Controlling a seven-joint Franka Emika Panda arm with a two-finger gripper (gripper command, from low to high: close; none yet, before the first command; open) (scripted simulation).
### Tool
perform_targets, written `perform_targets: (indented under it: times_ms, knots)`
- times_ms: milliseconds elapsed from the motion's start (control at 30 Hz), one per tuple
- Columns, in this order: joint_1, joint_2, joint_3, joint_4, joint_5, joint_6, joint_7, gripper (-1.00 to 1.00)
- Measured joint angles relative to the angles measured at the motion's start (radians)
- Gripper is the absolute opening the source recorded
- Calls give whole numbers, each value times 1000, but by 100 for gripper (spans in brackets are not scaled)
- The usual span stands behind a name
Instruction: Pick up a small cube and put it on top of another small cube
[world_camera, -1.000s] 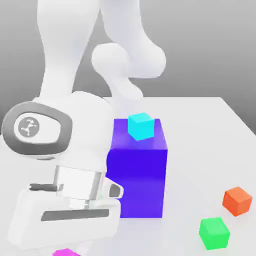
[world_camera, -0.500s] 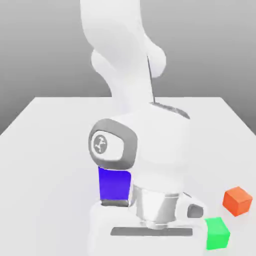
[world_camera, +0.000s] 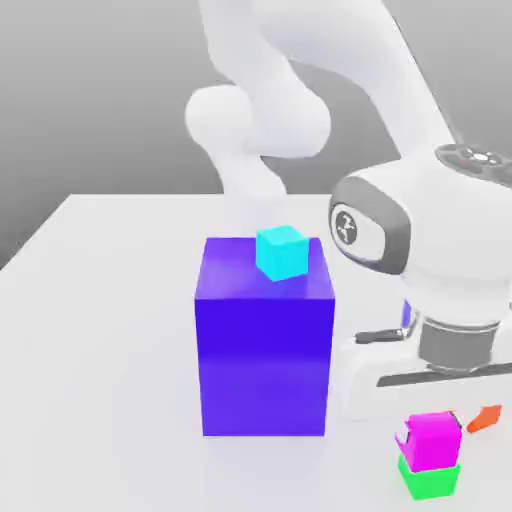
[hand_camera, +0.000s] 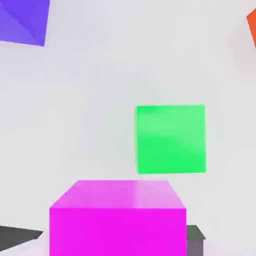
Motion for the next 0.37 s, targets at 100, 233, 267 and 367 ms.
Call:
perform_targets:
  times_ms: [100,233,267,367]
  knots:
    - [11,1,4,-34,-57,35,-54,-100]
    - [97,105,-106,-21,-205,102,37,-100]
    - [119,128,-132,-17,-236,116,58,100]
    - [119,128,-132,-17,-236,116,58,100]
